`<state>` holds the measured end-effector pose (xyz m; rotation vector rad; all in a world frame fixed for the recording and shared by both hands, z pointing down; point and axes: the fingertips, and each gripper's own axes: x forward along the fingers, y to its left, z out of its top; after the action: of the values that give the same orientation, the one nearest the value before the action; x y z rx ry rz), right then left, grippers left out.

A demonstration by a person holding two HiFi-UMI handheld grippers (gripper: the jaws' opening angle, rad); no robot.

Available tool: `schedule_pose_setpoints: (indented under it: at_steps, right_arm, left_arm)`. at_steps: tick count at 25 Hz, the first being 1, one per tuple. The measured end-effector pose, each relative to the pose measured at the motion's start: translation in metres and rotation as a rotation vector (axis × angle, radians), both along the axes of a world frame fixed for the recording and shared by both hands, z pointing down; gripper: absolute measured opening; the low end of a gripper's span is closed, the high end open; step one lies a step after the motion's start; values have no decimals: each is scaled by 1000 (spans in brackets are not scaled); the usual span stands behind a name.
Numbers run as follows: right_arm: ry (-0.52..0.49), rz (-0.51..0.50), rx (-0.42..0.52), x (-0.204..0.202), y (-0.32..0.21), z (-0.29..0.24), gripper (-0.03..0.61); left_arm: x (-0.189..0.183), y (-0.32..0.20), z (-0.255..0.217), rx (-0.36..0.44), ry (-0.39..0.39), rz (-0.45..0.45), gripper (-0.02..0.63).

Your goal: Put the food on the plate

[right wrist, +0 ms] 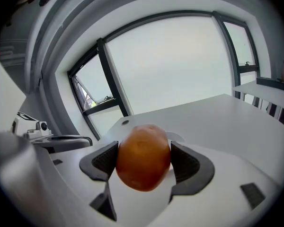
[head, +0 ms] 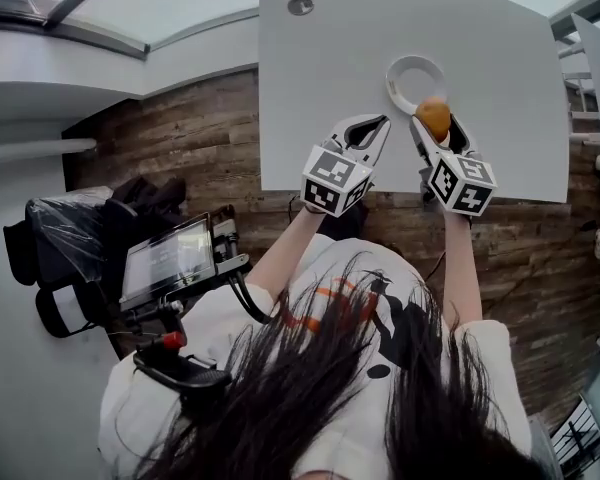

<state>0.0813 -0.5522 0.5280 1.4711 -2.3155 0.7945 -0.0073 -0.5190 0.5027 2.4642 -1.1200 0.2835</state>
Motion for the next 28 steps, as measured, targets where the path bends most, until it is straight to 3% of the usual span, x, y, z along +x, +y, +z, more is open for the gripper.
schedule_pose_setpoints:
  at_steps: [4, 19, 28]
  right_arm:
    - [42, -28, -27, -11, -36, 20, 344]
    - [203, -70, -141, -7, -75, 86, 344]
    - [197, -75, -124, -10, -77, 89, 344]
  left_arm:
    - [-10, -20, 10, -31, 8, 3, 6]
    - [-20, -27, 12, -37, 14, -36, 6]
    - [-26, -29, 13, -45, 21, -58, 6]
